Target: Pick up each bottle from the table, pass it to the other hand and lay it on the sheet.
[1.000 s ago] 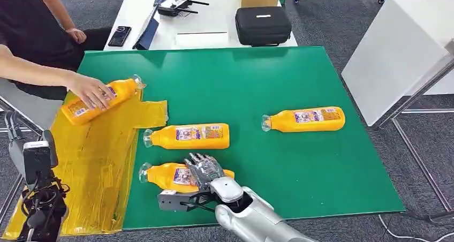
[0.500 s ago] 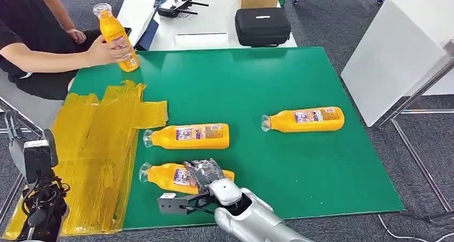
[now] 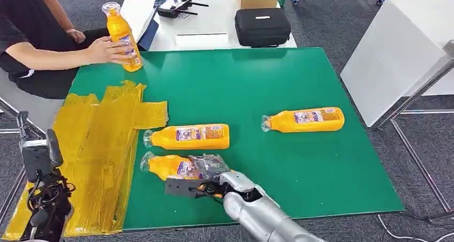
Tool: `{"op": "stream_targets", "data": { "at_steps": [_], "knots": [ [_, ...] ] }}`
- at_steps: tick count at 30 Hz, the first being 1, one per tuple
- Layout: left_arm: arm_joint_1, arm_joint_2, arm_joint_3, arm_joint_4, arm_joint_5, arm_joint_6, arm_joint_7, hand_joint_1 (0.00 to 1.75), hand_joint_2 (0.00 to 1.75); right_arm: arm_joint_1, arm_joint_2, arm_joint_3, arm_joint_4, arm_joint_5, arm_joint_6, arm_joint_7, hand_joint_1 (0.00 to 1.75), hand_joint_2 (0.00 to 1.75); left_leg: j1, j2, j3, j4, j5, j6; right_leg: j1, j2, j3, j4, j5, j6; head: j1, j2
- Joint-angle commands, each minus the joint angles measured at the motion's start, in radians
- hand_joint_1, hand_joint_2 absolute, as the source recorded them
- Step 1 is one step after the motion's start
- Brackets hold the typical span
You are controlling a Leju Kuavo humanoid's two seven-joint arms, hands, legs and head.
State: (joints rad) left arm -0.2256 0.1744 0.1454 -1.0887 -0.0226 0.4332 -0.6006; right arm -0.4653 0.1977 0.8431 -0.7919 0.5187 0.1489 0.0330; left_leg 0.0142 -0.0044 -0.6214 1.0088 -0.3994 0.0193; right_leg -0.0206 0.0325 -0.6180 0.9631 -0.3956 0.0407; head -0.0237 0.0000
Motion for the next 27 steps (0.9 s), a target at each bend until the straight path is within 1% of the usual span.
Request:
{"op": "stream_targets", "data": {
  "at_steps": [1, 2, 4, 5, 6, 7, 8, 10, 12, 13, 14, 17, 18, 19, 20, 21, 22, 23, 24, 25, 26, 27],
  "knots": [
    [0.13, -0.113, -0.073, -0.198, 0.32, -0.283, 0.15, 0.0, 1.75, 0.124, -0.086, -0.334, -0.216, -0.403, 0.087, -0.179, 1.75, 1.75, -0.001, -0.001, 0.003, -0.002, -0.001, 0.0, 0.0, -0.003, 0.004, -0.001, -0.001, -0.002, -0.001, 0.0],
    [0.167, -0.134, -0.073, -0.263, 0.363, -0.311, 0.15, 0.0, 1.75, 0.138, -0.087, -0.343, -0.292, -0.443, 0.091, -0.215, 1.75, 1.75, -0.001, -0.002, 0.001, -0.001, 0.0, 0.001, 0.0, -0.003, 0.011, -0.001, 0.0, -0.001, 0.0, 0.0],
    [0.194, -0.142, -0.082, -0.31, 0.366, -0.304, 0.157, 0.0, 1.75, 0.143, -0.089, -0.339, -0.339, -0.456, 0.091, -0.184, 1.75, 1.75, -0.001, -0.001, 0.0, 0.001, -0.002, 0.001, 0.001, -0.004, 0.01, 0.001, 0.0, 0.001, -0.001, 0.0],
    [0.213, -0.152, -0.082, -0.347, 0.387, -0.315, 0.149, 0.0, 1.75, 0.155, -0.083, -0.342, -0.384, -0.464, 0.069, -0.208, 1.75, 1.75, 0.0, -0.001, -0.002, 0.002, -0.002, 0.001, 0.001, -0.003, 0.009, 0.002, 0.001, 0.001, 0.0, 0.0],
    [0.238, -0.164, -0.084, -0.386, 0.404, -0.323, 0.144, 0.0, 1.75, 0.16, -0.084, -0.332, -0.421, -0.464, 0.061, -0.212, 1.75, 1.75, 0.0, 0.0, -0.006, 0.001, 0.0, 0.002, 0.001, -0.001, 0.005, 0.001, 0.002, 0.002, 0.0, 0.0],
    [0.252, -0.169, -0.091, -0.409, 0.405, -0.321, 0.144, 0.0, 1.75, 0.164, -0.084, -0.326, -0.443, -0.462, 0.052, -0.2, 1.75, 1.75, -0.001, -0.001, -0.007, 0.002, -0.001, 0.002, 0.0, -0.003, 0.004, 0.003, 0.0, 0.001, -0.001, 0.0],
    [0.259, -0.171, -0.094, -0.419, 0.405, -0.317, 0.144, 0.0, 1.75, 0.166, -0.084, -0.323, -0.452, -0.463, 0.049, -0.192, 1.75, 1.75, 0.0, 0.001, -0.01, 0.001, 0.0, 0.002, 0.0, 0.0, 0.001, 0.001, 0.002, 0.002, 0.0, 0.0],
    [0.259, -0.171, -0.094, -0.419, 0.405, -0.317, 0.144, 0.0, 1.75, 0.166, -0.084, -0.323, -0.452, -0.463, 0.049, -0.192, 1.75, 1.75, 0.0, 0.0, -0.007, 0.002, -0.003, 0.002, 0.001, -0.003, 0.005, 0.002, -0.001, 0.001, 0.0, 0.0],
    [0.254, -0.167, -0.094, -0.414, 0.406, -0.316, 0.145, 0.0, 1.75, 0.166, -0.087, -0.319, -0.447, -0.462, 0.049, -0.193, 1.75, 1.75, 0.0, -0.001, -0.008, 0.002, -0.002, 0.002, 0.001, -0.003, 0.004, 0.002, 0.0, 0.001, 0.0, 0.0],
    [0.25, -0.164, -0.094, -0.408, 0.406, -0.316, 0.145, 0.0, 1.75, 0.165, -0.088, -0.318, -0.441, -0.464, 0.047, -0.194, 1.75, 1.75, 0.0, -0.001, -0.011, 0.0, 0.001, 0.002, 0.001, -0.001, 0.0, 0.0, 0.002, 0.002, -0.001, 0.0],
    [0.25, -0.164, -0.094, -0.408, 0.406, -0.316, 0.145, 0.0, 1.75, 0.165, -0.088, -0.318, -0.441, -0.464, 0.047, -0.194, 1.75, 1.75, 0.0, -0.001, -0.013, 0.0, 0.001, 0.002, 0.001, -0.002, 0.0, 0.0, 0.002, 0.002, 0.0, 0.0],
    [0.25, -0.164, -0.094, -0.408, 0.406, -0.316, 0.145, 0.0, 1.75, 0.165, -0.088, -0.318, -0.441, -0.464, 0.047, -0.194, 1.75, 1.75, 0.0, -0.001, -0.011, 0.001, 0.0, 0.002, 0.001, -0.003, 0.001, 0.001, 0.0, 0.001, -0.001, 0.0],
    [0.256, -0.175, -0.097, -0.418, 0.433, -0.337, 0.141, 0.0, 1.75, 0.166, -0.083, -0.322, -0.453, -0.462, 0.03, -0.226, 1.75, 1.75, 0.0, -0.001, -0.012, 0.001, 0.0, 0.002, 0.001, -0.002, 0.001, 0.001, 0.001, 0.001, 0.0, 0.0],
    [0.277, -0.19, -0.121, -0.455, 0.437, -0.345, 0.143, 0.0, 1.75, 0.166, -0.077, -0.325, -0.484, -0.435, -0.008, -0.235, 1.75, 1.75, 0.0, -0.001, -0.009, 0.002, -0.002, 0.002, 0.002, -0.005, 0.004, 0.003, -0.002, 0.0, 0.0, 0.0],
    [0.289, -0.202, -0.147, -0.482, 0.432, -0.344, 0.14, 0.0, 1.75, 0.16, -0.071, -0.322, -0.499, -0.418, -0.025, -0.217, 1.75, 1.75, 0.0, 0.0, -0.013, 0.001, 0.0, 0.002, 0.001, -0.001, -0.001, 0.001, 0.001, 0.002, -0.001, 0.0],
    [0.292, -0.216, -0.185, -0.505, 0.435, -0.36, 0.143, 0.0, 1.75, 0.143, -0.061, -0.328, -0.496, -0.387, -0.064, -0.19, 1.75, 1.75, 0.0, -0.001, -0.012, 0.002, -0.001, 0.002, 0.001, -0.003, 0.001, 0.002, 0.0, 0.001, -0.001, 0.0],
    [0.278, -0.238, -0.237, -0.524, 0.421, -0.351, 0.153, 0.0, 1.75, 0.109, -0.043, -0.331, -0.47, -0.383, -0.075, -0.178, 1.75, 1.75, 0.0, -0.001, -0.015, 0.001, 0.001, 0.002, 0.0, -0.001, -0.003, 0.002, 0.002, 0.002, -0.001, 0.0],
    [0.263, -0.246, -0.271, -0.527, 0.42, -0.337, 0.171, 0.0, 1.75, 0.084, -0.03, -0.333, -0.444, -0.353, -0.115, -0.178, 1.75, 1.75, 0.0, -0.001, -0.013, 0.003, -0.001, 0.002, 0.001, -0.003, -0.001, 0.003, 0.0, 0.001, 0.0, 0.0],
    [0.252, -0.252, -0.291, -0.525, 0.423, -0.324, 0.18, 0.0, 1.75, 0.068, -0.018, -0.329, -0.425, -0.344, -0.123, -0.178, 1.75, 1.75, -0.001, -0.002, -0.016, 0.002, 0.001, 0.002, 0.0, -0.002, -0.003, 0.002, 0.002, 0.002, -0.001, 0.0],
    [0.232, -0.254, -0.308, -0.517, 0.434, -0.312, 0.186, 0.0, 1.75, 0.037, 0.0, -0.307, -0.385, -0.289, -0.168, -0.177, 1.75, 1.75, -0.001, -0.003, -0.015, 0.003, 0.0, 0.002, 0.0, -0.004, -0.002, 0.004, 0.0, 0.001, -0.001, 0.0],
    [0.225, -0.255, -0.309, -0.514, 0.437, -0.31, 0.187, 0.0, 1.75, 0.029, 0.012, -0.3, -0.374, -0.282, -0.175, -0.174, 1.75, 1.75, -0.001, -0.002, -0.016, 0.002, 0.001, 0.002, 0.0, -0.003, -0.003, 0.003, 0.001, 0.002, -0.001, 0.0],
    [0.214, -0.256, -0.308, -0.51, 0.436, -0.306, 0.185, 0.0, 1.75, 0.008, 0.028, -0.283, -0.339, -0.25, -0.202, -0.17, 1.75, 1.75, 0.0, -0.003, -0.014, 0.003, 0.0, 0.003, 0.0, -0.005, -0.001, 0.003, 0.001, 0.001, 0.0, 0.0]
  ]
}}
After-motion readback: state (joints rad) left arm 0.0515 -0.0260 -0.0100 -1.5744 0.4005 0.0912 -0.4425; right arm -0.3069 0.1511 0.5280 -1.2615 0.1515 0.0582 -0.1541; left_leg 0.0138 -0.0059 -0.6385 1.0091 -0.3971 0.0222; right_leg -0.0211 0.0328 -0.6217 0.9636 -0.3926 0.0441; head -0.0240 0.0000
